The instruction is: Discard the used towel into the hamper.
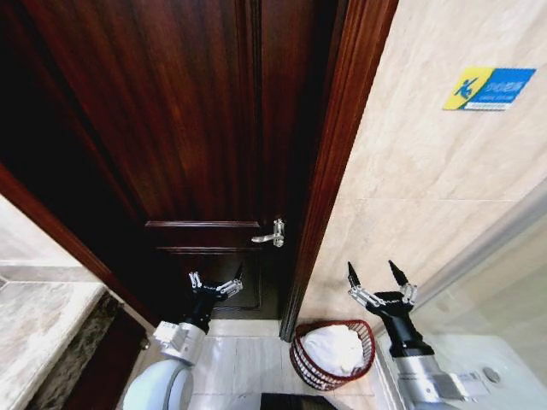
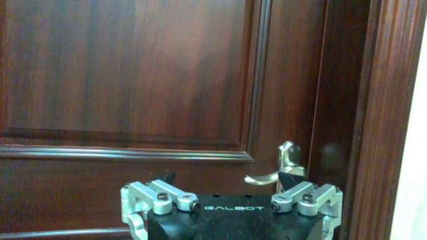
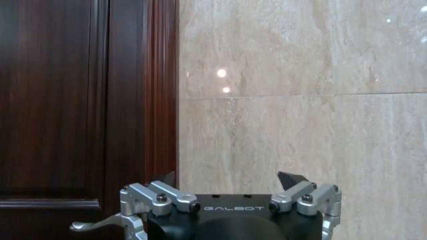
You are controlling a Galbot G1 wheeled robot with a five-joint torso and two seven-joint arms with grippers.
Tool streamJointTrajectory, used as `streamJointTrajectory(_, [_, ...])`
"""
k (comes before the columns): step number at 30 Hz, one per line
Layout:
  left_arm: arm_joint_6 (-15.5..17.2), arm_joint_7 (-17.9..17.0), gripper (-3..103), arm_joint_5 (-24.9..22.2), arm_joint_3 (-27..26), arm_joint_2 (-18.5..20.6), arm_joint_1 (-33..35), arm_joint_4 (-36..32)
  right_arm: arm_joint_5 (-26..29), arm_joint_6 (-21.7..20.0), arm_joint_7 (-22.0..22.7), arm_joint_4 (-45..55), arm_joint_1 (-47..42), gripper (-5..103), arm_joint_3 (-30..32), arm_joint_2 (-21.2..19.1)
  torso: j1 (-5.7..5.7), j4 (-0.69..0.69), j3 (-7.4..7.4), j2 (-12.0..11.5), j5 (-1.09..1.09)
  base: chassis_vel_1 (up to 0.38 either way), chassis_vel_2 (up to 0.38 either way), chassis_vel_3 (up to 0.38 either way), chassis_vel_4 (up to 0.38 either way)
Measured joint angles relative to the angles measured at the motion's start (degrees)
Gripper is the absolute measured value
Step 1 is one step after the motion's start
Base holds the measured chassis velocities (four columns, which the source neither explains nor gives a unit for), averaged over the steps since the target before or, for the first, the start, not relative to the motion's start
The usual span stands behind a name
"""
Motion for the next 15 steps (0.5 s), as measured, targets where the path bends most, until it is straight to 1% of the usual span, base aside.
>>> streamJointTrajectory(5, [0.00,0.00,100,0.00,0.00,0.00,-0.01,0.00,0.00,0.02,0.00,-0.01,0.01,100,0.00,0.00,0.08,0.00,0.02,-0.04,0.00,-0.019,0.062,0.034,-0.068])
streamJointTrajectory(15, [0.00,0.00,100,0.00,0.00,0.00,0.00,0.00,-0.01,0.02,0.00,-0.01,0.01,100,0.00,0.00,0.02,0.01,0.01,-0.02,0.00,0.000,0.000,0.000,0.000])
